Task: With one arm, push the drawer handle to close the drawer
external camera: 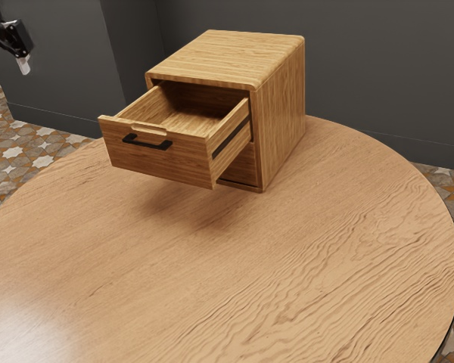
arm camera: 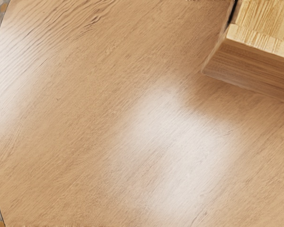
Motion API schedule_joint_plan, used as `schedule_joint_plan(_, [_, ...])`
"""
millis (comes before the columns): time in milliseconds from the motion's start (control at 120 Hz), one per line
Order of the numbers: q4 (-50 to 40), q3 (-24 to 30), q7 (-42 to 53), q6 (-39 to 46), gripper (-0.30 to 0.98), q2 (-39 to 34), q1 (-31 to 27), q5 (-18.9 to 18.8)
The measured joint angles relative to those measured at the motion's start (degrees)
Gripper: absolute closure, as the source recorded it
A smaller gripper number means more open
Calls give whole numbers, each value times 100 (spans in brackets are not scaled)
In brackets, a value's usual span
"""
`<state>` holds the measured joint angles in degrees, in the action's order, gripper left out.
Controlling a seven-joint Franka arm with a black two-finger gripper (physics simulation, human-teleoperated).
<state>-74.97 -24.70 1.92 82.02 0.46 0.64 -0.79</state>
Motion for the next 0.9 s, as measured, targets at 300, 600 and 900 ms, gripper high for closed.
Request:
schedule_joint_plan(300, [1268,130,7,-301,2,-385,-517,37])
schedule_joint_plan(600, [138,188,8,-486,3,-873,1311,421])
schedule_joint_plan(900, [-5545,1421,-2,1083,2,-4275,-225,280])
